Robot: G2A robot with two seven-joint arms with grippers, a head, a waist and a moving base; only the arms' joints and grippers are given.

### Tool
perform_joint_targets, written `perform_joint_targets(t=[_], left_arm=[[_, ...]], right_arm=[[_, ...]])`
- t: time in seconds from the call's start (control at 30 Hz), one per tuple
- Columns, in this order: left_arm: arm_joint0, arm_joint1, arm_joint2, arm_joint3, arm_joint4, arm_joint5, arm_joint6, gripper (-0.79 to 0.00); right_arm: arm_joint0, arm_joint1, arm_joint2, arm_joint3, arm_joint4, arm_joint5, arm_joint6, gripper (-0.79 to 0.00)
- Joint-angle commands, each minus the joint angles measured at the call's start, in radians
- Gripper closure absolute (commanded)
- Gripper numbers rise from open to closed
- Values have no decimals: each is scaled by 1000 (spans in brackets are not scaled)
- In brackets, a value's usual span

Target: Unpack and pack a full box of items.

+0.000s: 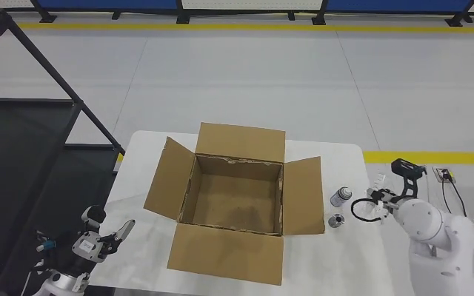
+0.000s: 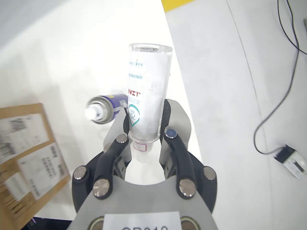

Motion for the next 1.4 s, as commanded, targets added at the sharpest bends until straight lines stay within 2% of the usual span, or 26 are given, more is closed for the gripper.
perform_joint_targets(t=[0.0,0.13,0.23,0.33,0.43,0.57,0.77,0.9,1.0,1.13,1.3,1.33,1.37], left_arm=[[0,0,0,0,0,0,0,-785],[0,0,0,0,0,0,0,-785],[0,0,0,0,0,0,0,-785],[0,0,0,0,0,0,0,-785],[0,0,0,0,0,0,0,-785],[0,0,0,0,0,0,0,-785],[0,0,0,0,0,0,0,-785],[0,0,0,0,0,0,0,-785],[0,0,0,0,0,0,0,-785],[0,0,0,0,0,0,0,-785],[0,0,0,0,0,0,0,-785],[0,0,0,0,0,0,0,-785],[0,0,0,0,0,0,0,-785]], right_arm=[[-63,-3,18,-144,82,-23,-38,0],[-164,-8,-25,-381,149,-67,-100,0],[-185,-9,-111,-487,183,-134,-108,0],[-149,-10,-236,-510,153,-171,-80,0],[-61,-15,-394,-465,92,-172,-43,0],[115,-40,-635,-307,-2,-121,1,0],[398,-121,-925,33,-103,77,-60,0],[553,-194,-1058,289,18,103,-65,0],[622,-248,-1141,445,71,123,-84,0],[663,-313,-1224,617,119,145,-121,0],[692,-379,-1268,788,178,141,-166,0],[699,-390,-1273,816,185,136,-169,-142],[705,-400,-1278,838,195,124,-166,-351]])
